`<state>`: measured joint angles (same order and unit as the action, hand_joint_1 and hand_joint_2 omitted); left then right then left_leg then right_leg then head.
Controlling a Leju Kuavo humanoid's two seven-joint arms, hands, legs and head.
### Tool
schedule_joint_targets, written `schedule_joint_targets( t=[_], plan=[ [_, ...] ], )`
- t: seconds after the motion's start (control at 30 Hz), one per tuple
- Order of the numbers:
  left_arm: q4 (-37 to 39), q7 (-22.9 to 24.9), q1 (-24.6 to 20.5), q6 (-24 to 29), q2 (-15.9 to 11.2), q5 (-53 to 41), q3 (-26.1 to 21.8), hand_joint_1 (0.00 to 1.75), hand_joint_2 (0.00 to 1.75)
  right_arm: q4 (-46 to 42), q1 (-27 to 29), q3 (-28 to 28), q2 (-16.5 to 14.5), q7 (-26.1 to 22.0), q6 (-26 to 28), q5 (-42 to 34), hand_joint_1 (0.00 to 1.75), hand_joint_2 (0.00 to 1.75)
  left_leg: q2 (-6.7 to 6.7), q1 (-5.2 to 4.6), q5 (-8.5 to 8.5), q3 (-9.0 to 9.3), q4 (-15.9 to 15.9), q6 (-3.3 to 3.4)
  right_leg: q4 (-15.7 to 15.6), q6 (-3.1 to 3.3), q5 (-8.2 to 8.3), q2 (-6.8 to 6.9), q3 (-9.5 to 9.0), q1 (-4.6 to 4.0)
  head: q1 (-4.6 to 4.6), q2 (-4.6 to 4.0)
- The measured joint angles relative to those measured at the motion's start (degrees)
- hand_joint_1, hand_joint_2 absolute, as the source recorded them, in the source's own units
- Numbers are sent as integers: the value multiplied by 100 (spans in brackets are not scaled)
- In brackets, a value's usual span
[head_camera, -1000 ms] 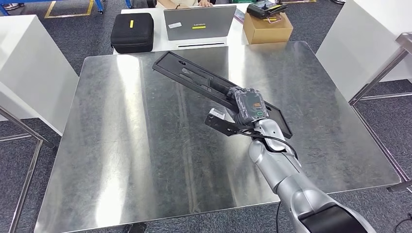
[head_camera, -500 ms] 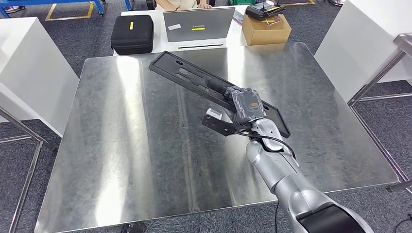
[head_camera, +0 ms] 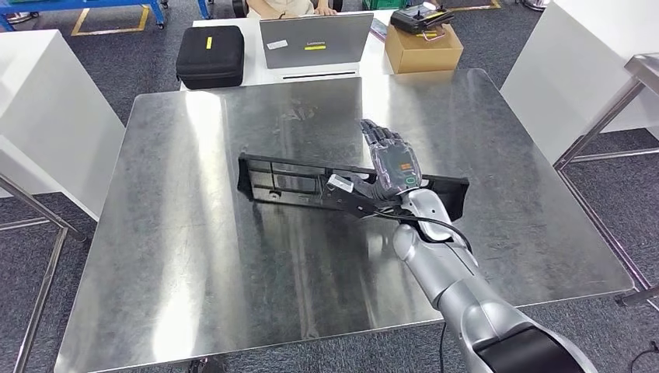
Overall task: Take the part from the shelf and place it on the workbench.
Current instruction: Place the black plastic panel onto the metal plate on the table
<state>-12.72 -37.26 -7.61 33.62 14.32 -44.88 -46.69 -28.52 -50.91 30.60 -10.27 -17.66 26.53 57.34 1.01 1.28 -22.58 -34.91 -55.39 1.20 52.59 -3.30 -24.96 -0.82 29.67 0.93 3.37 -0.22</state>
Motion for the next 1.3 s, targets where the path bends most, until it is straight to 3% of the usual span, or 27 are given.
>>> schedule_joint_targets(
  t=[0.47, 0.7, 0.9, 1.03, 1.17, 1.3],
  plan=[
    [0, 120, -5, -152, -11, 21, 73, 0, 0, 20, -74, -1, 0, -70, -51, -43, 0, 175, 1, 0, 11, 25, 3, 3, 5, 2, 0, 0, -20, 0, -2, 1],
    [0, 136, -4, -191, -22, 54, 72, 0, 0, 81, -143, -48, 6, -146, -418, -270, 0, 175, 2, -1, 11, 25, 2, 3, 5, 2, 0, 0, -20, 0, -2, 1],
    [0, 158, 0, -206, -34, 109, 68, 0, 0, 165, -130, -233, 2, -311, -1427, -773, 0, 175, 2, -1, 10, 23, 2, 3, 5, 2, 0, 0, -19, 0, -2, 1],
    [0, 160, 19, -208, -37, 170, 54, 0, 0, 151, -34, -229, 15, -278, -1291, -599, 0, 175, 3, -1, 10, 23, 2, 3, 5, 2, 0, 0, -17, 0, -2, 1],
    [0, 161, 73, -199, -36, 206, 30, 0, 0, -187, 97, -181, 315, 164, -709, -267, 0, 175, 10, -6, 11, 19, 0, 3, 4, 2, 0, 4, -11, 4, 0, 1],
    [0, 125, 146, -212, -36, 280, -43, 0, 0, -509, 27, -252, 985, 566, -264, -98, 0, 175, 19, -17, 13, 14, -3, 8, 3, -1, 2, 12, -11, 21, 2, 1]
  ],
)
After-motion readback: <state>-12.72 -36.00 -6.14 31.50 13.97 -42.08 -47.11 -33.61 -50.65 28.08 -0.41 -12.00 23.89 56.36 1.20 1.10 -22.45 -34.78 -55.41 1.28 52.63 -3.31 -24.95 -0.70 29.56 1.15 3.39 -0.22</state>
